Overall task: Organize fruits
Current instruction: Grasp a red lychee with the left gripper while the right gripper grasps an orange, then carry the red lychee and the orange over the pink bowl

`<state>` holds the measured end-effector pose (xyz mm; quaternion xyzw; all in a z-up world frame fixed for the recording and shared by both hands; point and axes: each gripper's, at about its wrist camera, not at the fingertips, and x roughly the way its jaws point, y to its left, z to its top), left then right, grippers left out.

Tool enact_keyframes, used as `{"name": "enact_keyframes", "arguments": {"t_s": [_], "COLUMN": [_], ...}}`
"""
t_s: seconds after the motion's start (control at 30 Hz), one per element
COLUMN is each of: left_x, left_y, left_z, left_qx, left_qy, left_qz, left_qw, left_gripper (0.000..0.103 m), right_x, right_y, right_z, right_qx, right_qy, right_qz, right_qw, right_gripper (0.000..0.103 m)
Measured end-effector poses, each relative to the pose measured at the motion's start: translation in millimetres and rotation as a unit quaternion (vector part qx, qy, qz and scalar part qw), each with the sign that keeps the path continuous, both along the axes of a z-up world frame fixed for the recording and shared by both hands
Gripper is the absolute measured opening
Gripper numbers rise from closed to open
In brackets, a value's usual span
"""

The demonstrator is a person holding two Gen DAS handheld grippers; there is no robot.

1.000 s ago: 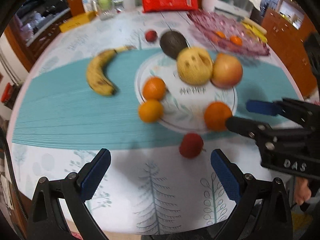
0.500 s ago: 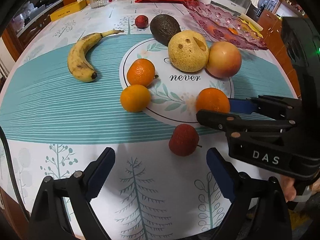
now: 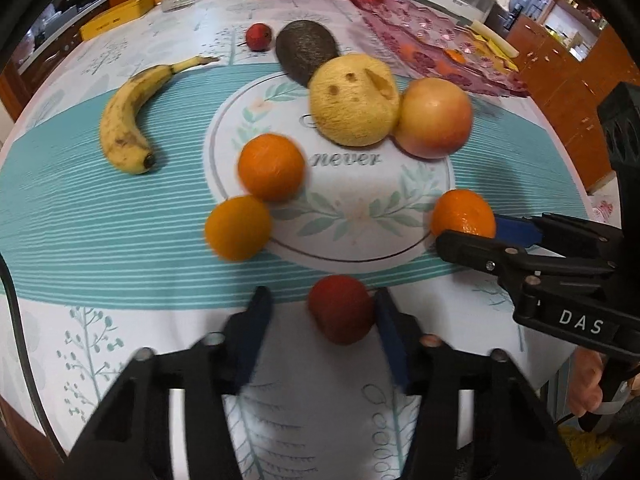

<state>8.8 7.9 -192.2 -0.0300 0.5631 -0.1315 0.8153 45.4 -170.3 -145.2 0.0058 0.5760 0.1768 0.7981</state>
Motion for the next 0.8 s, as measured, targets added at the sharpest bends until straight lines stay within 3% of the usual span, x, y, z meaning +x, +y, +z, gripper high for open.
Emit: {"name": "enact_keyframes", "arguments": {"t_s": [0.03, 0.13, 0.33, 0.8], "left_x": [0, -1, -2, 20], "left_y": [-3, -9, -5, -18], "left_z": [0, 1, 12, 110], "left_qx": [-0.004, 0.009, -0.008, -0.008], "left_qy": [0.002, -0.002, -0.001, -0.065], "left_qz": [-0.004, -0.008, -0.004, -0.01], "left_qw": [1.0, 0.9999, 1.0, 0.9978], "left_gripper": [0.032, 0.032, 0.031, 0.031], "right_x": [-1, -4, -9, -8], "right_y": [-2, -5, -8, -18], "right_z": [1, 3, 13, 73], "right_qx": [-0.001, -0.004, -0.005, 0.006], "right_qy": [0.0, -0.002, -0.012, -0.066], "right_qz": [-0.002, -0.002, 0.0, -0.001], "right_qw": [1.0, 1.0, 1.0, 0.998], "right_gripper": [0.043, 0.043, 0.043, 0.042]}}
